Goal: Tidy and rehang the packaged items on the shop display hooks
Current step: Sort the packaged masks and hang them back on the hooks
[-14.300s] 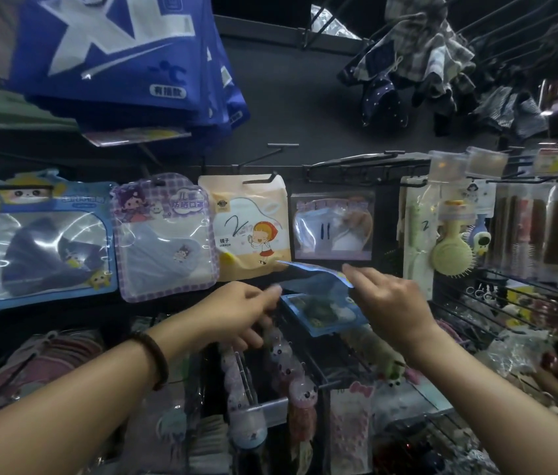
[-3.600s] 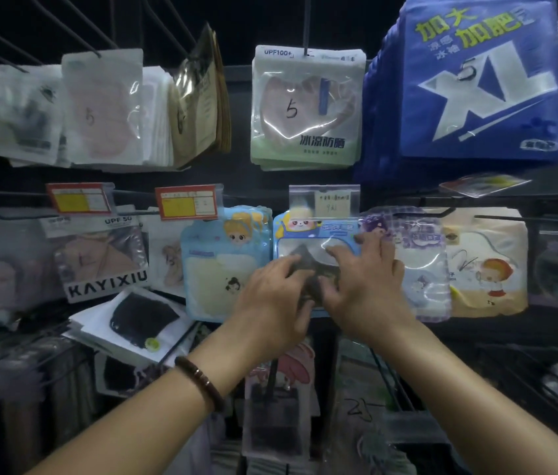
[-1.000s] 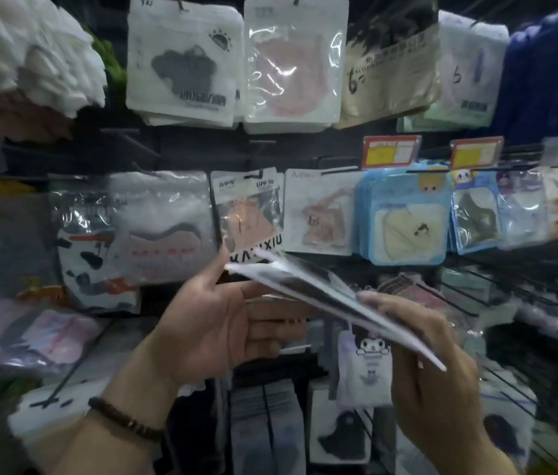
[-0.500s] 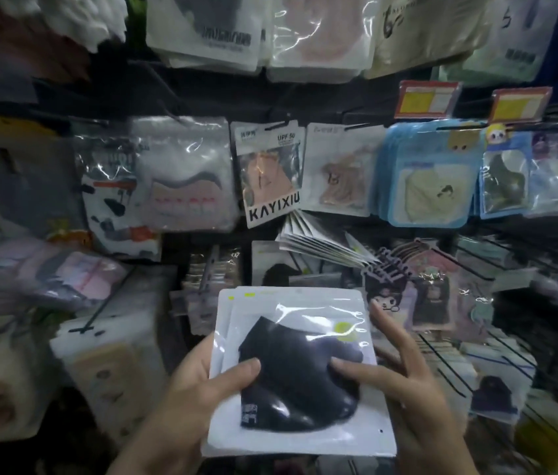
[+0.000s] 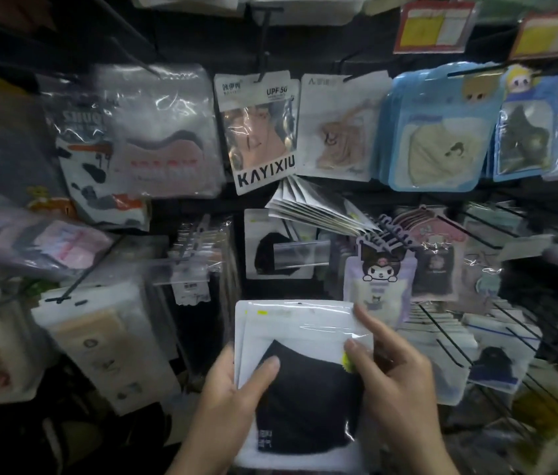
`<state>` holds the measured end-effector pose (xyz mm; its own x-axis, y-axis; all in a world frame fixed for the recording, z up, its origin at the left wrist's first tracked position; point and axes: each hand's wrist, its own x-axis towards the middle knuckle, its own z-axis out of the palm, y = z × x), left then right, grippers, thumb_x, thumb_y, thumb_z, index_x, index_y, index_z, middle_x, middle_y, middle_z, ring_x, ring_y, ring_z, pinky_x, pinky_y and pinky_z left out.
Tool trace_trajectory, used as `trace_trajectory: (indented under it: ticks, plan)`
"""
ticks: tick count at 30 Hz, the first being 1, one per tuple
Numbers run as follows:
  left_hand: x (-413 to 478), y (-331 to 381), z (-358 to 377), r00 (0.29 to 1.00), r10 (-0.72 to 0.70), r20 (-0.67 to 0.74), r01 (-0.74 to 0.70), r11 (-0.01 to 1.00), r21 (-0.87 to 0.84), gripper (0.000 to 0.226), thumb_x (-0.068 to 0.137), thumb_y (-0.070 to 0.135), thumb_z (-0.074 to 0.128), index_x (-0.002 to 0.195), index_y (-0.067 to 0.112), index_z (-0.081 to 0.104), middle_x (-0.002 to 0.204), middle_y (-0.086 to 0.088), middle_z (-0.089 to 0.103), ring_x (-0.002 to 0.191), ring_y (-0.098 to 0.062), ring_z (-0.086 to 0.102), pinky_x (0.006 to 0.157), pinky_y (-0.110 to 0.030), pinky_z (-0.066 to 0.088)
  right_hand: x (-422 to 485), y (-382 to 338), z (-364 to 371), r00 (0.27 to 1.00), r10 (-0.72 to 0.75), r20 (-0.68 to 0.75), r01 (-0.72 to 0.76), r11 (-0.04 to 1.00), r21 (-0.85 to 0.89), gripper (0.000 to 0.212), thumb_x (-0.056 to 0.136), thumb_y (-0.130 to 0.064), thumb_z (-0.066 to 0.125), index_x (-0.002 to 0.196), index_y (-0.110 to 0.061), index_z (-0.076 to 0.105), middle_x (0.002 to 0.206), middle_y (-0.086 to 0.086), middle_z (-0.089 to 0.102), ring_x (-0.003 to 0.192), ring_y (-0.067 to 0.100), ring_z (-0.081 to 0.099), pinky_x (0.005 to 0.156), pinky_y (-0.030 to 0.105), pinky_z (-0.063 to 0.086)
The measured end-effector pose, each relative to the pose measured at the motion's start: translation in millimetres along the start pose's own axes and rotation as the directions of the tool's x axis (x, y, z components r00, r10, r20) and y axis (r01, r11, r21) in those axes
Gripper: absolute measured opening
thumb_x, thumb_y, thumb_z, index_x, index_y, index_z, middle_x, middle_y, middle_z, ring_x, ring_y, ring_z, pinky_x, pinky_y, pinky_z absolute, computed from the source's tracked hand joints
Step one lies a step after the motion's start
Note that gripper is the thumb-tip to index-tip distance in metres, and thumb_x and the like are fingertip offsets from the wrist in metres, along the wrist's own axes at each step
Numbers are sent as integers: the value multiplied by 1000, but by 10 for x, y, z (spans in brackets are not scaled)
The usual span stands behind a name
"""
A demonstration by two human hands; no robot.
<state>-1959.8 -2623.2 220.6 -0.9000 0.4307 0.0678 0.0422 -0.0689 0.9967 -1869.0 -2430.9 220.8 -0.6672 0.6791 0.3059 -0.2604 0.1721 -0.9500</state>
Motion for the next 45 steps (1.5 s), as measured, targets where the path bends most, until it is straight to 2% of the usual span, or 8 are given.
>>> trace_trajectory:
  ticks: [7,11,18,25,31,35,39,45]
  plan:
    - [22,46,240,984,37,-173,-42,999,-27,24,108,10,59,124,21,74,114,4,84,111,-12,78,97,-34,56,25,21,53,999,14,-46,-15,999,-31,53,91,-16,83,132,-46,68,96,-3,82,89,22,78,86,44,66]
    - [56,49,272,983,28,-180,-32,999,-20,25,111,14,55,124,22,74,114,5,84,110,-12,78,96,-34,56,46,79,50,995,-20,-93,19,1000,-14,54,90,-18,85,132,-47,70,115,3,81,112,23,76,100,47,62]
    - [145,43,327,974,86,-208,-75,995,59,20,109,24,58,116,24,77,106,12,84,102,-3,78,92,-29,55,53,192,75,984,-84,-159,95,993,65,44,88,-11,85,118,-44,80,93,-16,77,93,3,69,95,32,60]
    - [256,-29,319,973,87,-212,-80,996,40,21,112,24,54,116,25,75,106,13,84,103,-5,78,94,-32,55,100,285,123,978,-122,-166,127,992,18,37,88,-16,85,116,-41,81,103,-7,81,89,5,67,98,46,61]
    - [374,-86,429,852,211,-478,-250,968,-17,36,100,10,72,118,35,51,103,2,83,96,-20,80,91,-47,62,267,213,284,944,-282,-173,272,959,-83,39,90,-12,83,126,-23,79,96,-11,77,85,11,74,76,32,63]
    - [450,-51,420,798,385,-464,-372,920,124,40,100,14,72,123,44,58,108,2,78,97,-19,78,88,-50,64,484,206,356,913,-364,-183,346,930,-124,34,92,-12,82,126,-16,79,97,-8,77,84,13,72,72,28,60]
    - [625,-62,374,811,445,-381,-354,890,285,35,102,24,71,130,45,69,113,-10,75,106,-47,70,95,-67,58,635,193,399,921,-335,-200,325,942,-83,33,92,-15,82,123,-25,77,104,-17,75,93,-1,71,81,14,56]
    - [742,-23,352,797,512,-319,-403,845,351,42,103,15,69,139,35,70,127,16,68,120,-5,67,105,-21,54,791,199,438,904,-377,-200,363,926,-106,33,92,-12,82,122,-24,76,105,-14,74,100,-5,69,86,7,50]
